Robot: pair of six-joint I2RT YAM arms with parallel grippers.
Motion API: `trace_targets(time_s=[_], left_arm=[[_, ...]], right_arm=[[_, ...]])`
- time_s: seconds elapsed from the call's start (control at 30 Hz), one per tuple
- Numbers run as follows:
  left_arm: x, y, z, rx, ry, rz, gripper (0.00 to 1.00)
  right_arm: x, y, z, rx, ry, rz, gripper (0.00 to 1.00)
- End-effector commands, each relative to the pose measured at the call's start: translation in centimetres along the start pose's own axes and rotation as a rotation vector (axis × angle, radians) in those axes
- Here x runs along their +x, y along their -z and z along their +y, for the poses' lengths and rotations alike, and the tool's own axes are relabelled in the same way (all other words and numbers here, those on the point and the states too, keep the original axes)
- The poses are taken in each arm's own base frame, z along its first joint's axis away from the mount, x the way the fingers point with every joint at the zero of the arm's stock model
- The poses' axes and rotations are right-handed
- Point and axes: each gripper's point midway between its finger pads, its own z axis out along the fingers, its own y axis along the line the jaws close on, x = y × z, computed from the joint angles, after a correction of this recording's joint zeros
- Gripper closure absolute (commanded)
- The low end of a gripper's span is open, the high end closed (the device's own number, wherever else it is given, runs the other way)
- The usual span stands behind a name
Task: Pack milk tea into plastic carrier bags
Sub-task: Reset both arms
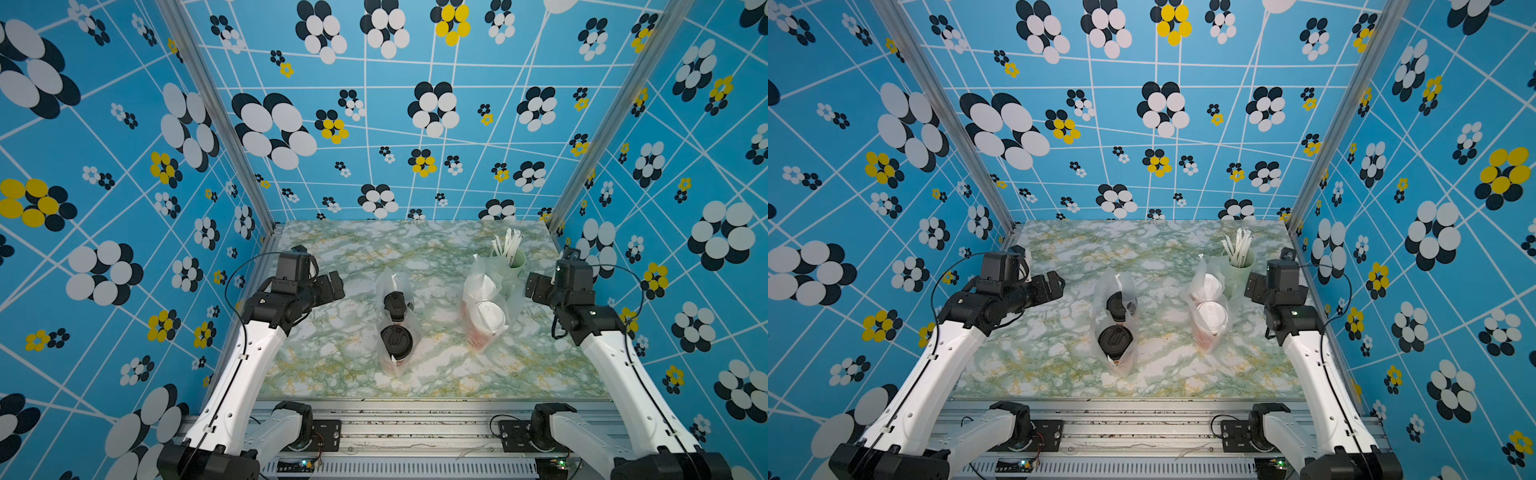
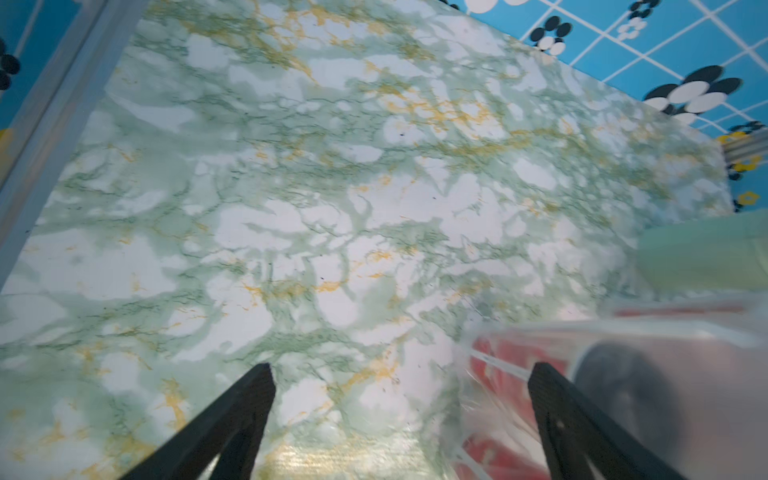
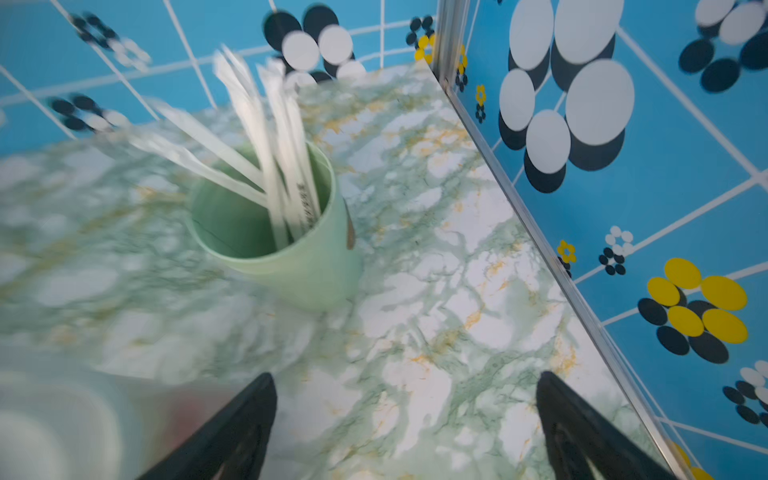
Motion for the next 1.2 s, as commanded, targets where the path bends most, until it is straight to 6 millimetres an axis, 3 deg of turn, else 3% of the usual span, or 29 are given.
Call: trace_targets(time_s=[0.0, 0.2, 0.27, 0.33, 0.43, 0.53, 0.6, 0.63, 0.7, 0.8, 0.93, 1.17], left_arm=[[-1.8, -1.9, 3.3, -0.156, -0.038, -0.172, 0.01], [-1.4, -5.4, 6.1, -0.297, -0.211, -0.347, 0.01], [-1.2, -6.8, 7.2, -0.329, -0.234, -0.372, 0.01], [-0.9, -8.5, 8.0, -0.325, -0.241, -0.396, 0.01], [-1.4, -10.3, 8.0, -0.239, -0.231, -0.489, 0.01], [-1.8, -11.6, 7.6, -0.163, -0.241, -0.515, 0.01], [-2.1, -12.3, 7.3, -0.125, -0.257, -0.524, 0.01], [-1.6, -13.1, 7.2, -0.089, -0.258, -0.5, 0.01], [-0.7, -14.0, 6.9, -0.042, -0.278, -0.516, 0.01], [-0.3, -14.3, 6.1, -0.001, -0.315, -0.497, 0.01], [-0.4, -14.6, 5.7, -0.006, -0.337, -0.496, 0.01], [-0.3, -14.6, 5.7, -0.019, -0.346, -0.492, 0.01]], right_arm=[[-0.6, -2.4, -0.7, 0.057, 0.016, -0.193, 0.01], [2.3, -7.2, 0.3, 0.005, -0.025, -0.31, 0.01], [2.2, -8.3, 1.2, -0.03, -0.018, -0.359, 0.01], [2.4, -9.3, 1.7, -0.038, 0.005, -0.257, 0.02], [2.3, -9.0, 3.2, -0.127, 0.044, -0.292, 0.04], [2.3, -7.8, 4.5, -0.241, -0.032, -0.36, 0.01], [2.9, -8.6, 5.5, -0.284, -0.03, -0.4, 0.01], [3.5, -9.5, 5.5, -0.278, -0.035, -0.398, 0.01], [3.4, -9.5, 5.3, -0.267, -0.051, -0.428, 0.01], [3.4, -10.4, 5.1, -0.233, -0.049, -0.358, 0.01], [3.3, -10.6, 7.5, -0.347, 0.027, -0.337, 0.01], [3.4, -10.4, 7.9, -0.361, 0.045, -0.34, 0.01]])
